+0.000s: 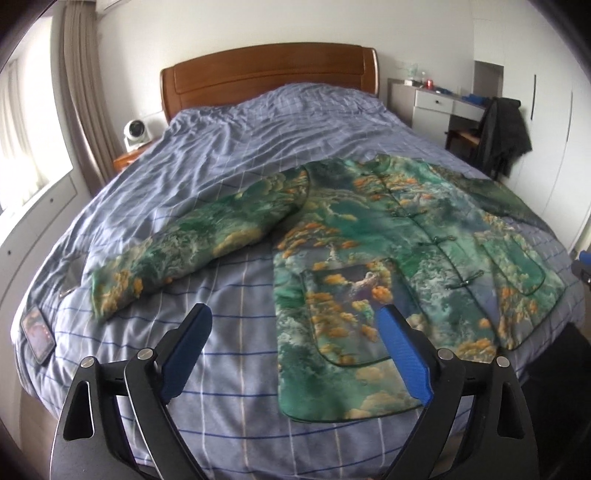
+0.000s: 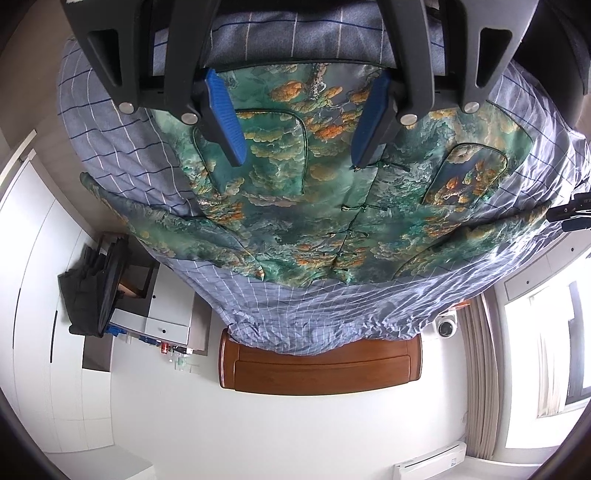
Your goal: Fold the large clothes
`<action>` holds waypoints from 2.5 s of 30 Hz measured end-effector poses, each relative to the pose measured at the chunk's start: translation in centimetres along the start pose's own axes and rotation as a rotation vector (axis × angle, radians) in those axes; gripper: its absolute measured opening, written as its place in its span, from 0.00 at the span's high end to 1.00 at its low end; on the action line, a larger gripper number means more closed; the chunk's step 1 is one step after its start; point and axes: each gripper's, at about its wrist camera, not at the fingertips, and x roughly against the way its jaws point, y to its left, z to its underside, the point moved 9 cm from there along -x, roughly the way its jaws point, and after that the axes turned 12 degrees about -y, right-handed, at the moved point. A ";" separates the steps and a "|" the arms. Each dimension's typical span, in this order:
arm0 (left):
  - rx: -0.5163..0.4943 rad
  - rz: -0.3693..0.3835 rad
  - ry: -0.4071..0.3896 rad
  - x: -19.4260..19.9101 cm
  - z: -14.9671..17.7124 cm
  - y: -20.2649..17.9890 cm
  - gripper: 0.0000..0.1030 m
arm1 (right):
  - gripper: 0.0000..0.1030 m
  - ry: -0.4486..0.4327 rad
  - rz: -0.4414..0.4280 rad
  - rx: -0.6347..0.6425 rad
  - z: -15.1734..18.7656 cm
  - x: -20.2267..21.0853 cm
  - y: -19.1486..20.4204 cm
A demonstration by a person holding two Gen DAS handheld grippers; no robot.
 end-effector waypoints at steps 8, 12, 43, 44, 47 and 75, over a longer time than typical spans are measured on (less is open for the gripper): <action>0.010 -0.029 -0.011 0.1 0.3 0.0 0.05 | 0.38 0.001 0.004 -0.003 0.1 -0.1 0.0; 0.033 -0.038 -0.019 0.3 0.2 0.2 0.05 | 0.37 -0.002 0.008 -0.001 0.0 -0.2 0.1; -0.038 -0.169 -0.120 0.8 -0.5 -0.2 0.04 | 0.35 0.006 0.010 -0.005 0.4 -0.3 0.1; -0.038 -0.170 -0.123 0.9 -0.6 -0.2 0.04 | 0.35 0.006 0.011 -0.007 0.4 -0.3 0.1; -0.047 -0.183 -0.130 1.0 -0.6 -0.1 0.04 | 0.35 0.006 0.012 -0.008 0.5 -0.2 0.0; 0.023 -0.131 -0.132 1.0 -1.0 -0.5 0.04 | 0.35 0.022 0.015 -0.012 0.9 -0.5 -0.2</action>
